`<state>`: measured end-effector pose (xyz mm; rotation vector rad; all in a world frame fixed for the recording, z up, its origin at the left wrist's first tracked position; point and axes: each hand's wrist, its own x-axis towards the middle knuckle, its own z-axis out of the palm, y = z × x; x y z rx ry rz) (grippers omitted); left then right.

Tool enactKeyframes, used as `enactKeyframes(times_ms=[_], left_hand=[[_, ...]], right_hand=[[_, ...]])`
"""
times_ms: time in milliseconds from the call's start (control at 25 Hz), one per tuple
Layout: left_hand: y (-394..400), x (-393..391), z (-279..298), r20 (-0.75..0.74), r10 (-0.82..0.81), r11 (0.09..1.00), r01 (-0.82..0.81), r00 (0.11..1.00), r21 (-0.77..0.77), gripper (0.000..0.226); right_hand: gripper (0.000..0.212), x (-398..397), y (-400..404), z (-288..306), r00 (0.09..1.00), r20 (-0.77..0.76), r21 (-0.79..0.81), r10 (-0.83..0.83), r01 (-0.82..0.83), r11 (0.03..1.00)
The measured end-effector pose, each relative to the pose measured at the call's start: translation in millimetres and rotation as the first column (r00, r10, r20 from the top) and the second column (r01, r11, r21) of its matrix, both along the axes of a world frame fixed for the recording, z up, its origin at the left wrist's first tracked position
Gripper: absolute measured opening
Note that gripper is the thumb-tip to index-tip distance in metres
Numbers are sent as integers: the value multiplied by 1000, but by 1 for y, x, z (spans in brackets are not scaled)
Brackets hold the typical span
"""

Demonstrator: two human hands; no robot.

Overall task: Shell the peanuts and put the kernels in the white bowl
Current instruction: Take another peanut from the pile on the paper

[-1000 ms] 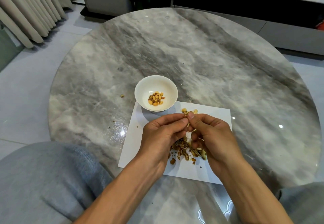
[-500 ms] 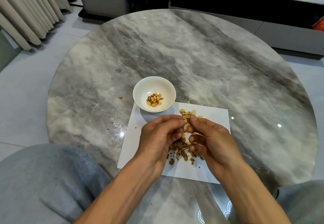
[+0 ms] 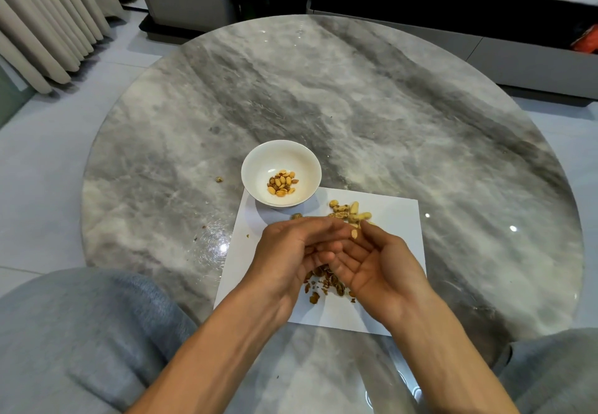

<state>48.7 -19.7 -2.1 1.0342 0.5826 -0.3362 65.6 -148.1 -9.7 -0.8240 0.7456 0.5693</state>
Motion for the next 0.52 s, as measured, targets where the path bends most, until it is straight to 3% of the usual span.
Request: enactKeyframes(times_ms=[160,280,400,520], left_hand=[[5,2,-1,-124,223,956,-242,967,-164,26],[7,1,-2,-167,276,929,-308,946,-207,35],[6,0,2,-174,258,919,-297,950,-258,45],[7,0,2,-159,259,906,-297,953,-303,53]], right_hand=[[38,21,6,14,996,87,2,-32,32,999],[52,52,26,38,977,208,73,47,-64,995],[57,65,47,46,920,295,-176,257,-212,961],[42,53,50,41,855,394,-391,338,-177,903]])
